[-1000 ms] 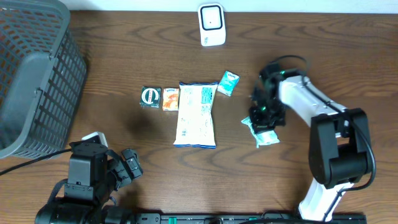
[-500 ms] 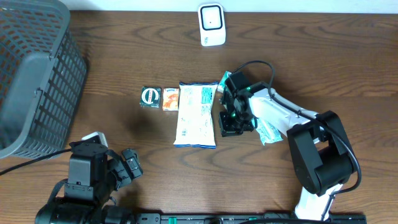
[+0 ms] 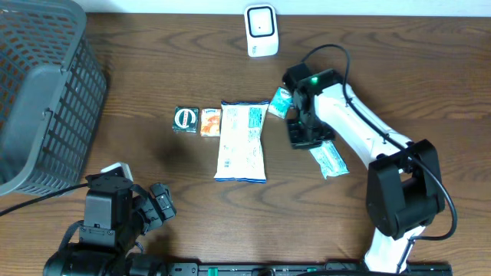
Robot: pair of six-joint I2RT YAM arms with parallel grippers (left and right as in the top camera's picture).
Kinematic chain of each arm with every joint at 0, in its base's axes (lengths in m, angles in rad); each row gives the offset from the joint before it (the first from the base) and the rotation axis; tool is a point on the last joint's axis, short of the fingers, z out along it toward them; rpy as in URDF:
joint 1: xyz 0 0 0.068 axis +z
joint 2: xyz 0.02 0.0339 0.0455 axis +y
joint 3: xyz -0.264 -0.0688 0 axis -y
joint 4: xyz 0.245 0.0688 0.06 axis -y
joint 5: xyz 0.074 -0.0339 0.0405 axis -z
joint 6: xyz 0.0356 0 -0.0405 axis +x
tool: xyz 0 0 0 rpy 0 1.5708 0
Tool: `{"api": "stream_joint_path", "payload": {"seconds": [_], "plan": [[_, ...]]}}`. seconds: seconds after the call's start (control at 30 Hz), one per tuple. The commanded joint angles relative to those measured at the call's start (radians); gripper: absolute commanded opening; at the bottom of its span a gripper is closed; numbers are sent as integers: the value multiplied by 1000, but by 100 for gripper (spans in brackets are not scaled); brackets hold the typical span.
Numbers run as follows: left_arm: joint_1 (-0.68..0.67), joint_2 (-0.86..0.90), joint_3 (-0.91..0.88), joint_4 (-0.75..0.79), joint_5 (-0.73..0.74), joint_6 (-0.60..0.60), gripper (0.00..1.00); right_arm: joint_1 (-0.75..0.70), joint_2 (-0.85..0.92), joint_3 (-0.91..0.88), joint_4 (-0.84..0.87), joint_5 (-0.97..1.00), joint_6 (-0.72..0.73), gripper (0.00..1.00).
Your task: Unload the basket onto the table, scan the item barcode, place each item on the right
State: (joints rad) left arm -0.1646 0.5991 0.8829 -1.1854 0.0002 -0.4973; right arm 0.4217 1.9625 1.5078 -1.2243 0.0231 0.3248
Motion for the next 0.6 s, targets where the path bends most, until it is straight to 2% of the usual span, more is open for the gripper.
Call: {"api": "stream_joint_path", "payload": {"seconds": [0.0, 0.1, 0.17, 0.23, 0.4, 0.57], "plan": [[2, -4, -2, -3, -9, 2, 98, -50, -6, 16, -19, 203, -11, 2], [2, -4, -2, -3, -9, 2, 98, -97, -6, 16, -32, 198, -22, 3], [2, -4, -2, -3, -9, 2, 98, -132, -6, 15, -49, 145, -94, 5], [2, -4, -2, -3, -9, 2, 98, -164, -6, 12, -74, 84, -159, 3], [2, -4, -2, -3, -9, 2, 98, -216, -6, -37, -83, 10, -170, 1], [2, -4, -2, -3, -9, 2, 98, -210, -5, -136, -1, -94, -188, 3]]}}
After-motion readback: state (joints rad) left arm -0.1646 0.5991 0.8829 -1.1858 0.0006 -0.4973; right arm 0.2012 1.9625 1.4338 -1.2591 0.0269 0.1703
